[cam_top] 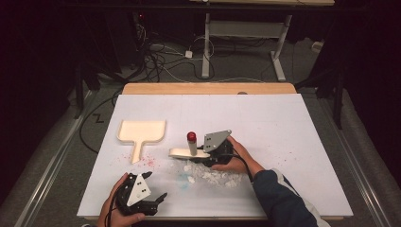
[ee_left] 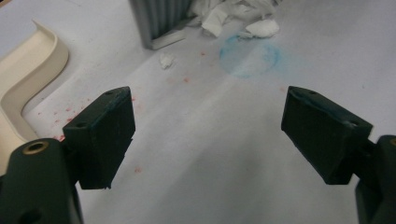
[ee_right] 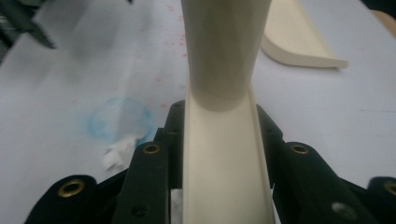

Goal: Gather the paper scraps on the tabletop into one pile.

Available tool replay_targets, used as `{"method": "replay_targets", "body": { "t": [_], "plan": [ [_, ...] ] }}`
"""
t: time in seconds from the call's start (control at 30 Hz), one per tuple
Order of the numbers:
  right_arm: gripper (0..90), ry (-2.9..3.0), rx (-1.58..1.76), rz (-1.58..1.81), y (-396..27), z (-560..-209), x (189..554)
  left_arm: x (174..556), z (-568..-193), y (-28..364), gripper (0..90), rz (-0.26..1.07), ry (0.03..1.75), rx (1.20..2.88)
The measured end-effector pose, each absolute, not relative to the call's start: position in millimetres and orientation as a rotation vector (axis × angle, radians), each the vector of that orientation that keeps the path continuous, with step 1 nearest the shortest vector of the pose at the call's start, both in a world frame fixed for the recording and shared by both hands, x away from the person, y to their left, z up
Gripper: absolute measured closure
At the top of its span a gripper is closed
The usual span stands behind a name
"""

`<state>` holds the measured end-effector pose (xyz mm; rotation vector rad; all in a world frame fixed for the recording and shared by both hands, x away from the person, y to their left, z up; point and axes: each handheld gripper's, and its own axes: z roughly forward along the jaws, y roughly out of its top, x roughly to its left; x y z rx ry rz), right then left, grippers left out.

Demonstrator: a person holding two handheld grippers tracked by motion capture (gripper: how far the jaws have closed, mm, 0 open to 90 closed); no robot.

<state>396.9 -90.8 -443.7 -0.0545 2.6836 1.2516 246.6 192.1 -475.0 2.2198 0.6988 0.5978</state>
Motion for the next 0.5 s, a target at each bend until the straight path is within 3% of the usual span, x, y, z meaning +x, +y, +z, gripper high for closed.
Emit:
{"method": "replay_targets", "body": {
  "t": [0.23,0.5],
  "plan": [
    [67.6,2.672,-0.085,1.253,-117.4,-435.2,388.8,246.5,-476.2,190.0,16.7,0.589,0.693,2.234],
    [67.5,2.541,0.106,1.307,-141.5,-418.8,392.5,247.6,-476.6,187.8,16.7,0.584,0.688,2.243]
  ]
}}
